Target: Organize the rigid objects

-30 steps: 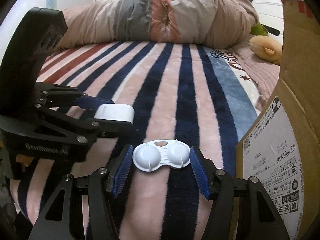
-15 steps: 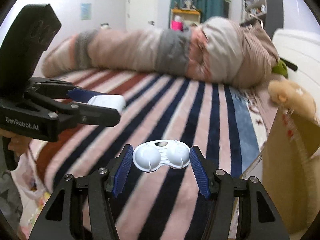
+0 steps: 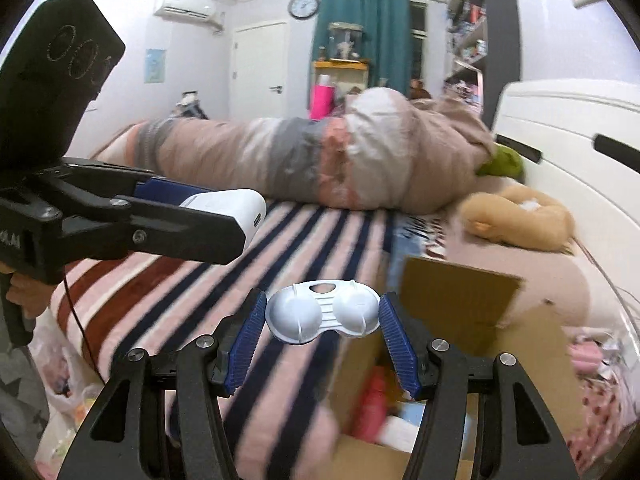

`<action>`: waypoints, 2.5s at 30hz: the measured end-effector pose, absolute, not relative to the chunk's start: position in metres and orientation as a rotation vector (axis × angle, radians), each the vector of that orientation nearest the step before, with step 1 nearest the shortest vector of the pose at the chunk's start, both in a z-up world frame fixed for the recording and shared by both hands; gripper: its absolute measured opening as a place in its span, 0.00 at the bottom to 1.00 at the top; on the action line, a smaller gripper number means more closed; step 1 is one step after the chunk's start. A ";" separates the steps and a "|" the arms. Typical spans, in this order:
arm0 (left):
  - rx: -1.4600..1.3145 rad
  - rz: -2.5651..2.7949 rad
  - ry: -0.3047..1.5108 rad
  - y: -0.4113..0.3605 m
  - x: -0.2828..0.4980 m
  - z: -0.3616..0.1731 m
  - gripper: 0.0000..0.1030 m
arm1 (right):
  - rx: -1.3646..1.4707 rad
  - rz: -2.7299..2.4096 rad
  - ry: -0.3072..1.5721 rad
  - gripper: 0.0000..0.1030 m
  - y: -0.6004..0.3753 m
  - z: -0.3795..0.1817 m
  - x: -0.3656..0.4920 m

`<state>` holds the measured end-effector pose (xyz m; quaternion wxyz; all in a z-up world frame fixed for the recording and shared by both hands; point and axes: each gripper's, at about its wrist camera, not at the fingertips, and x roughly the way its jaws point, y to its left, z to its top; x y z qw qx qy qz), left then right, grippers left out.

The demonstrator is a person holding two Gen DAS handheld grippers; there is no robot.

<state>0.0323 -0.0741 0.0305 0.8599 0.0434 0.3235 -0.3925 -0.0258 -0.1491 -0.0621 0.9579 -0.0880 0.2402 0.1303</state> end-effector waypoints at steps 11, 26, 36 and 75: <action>0.162 -0.859 0.775 -0.159 0.062 0.008 0.51 | -0.173 0.121 0.589 0.58 -0.245 -0.064 0.021; 0.209 -0.838 0.821 -0.182 0.077 -0.006 0.65 | -0.104 0.142 0.615 0.59 -0.275 -0.078 0.028; 0.161 -0.737 0.707 -0.148 0.055 0.022 0.88 | -0.120 0.203 0.574 0.60 -0.264 -0.065 0.017; -0.052 -0.119 0.496 -0.010 0.002 0.026 1.00 | -0.071 0.501 0.349 1.00 -0.228 -0.031 -0.017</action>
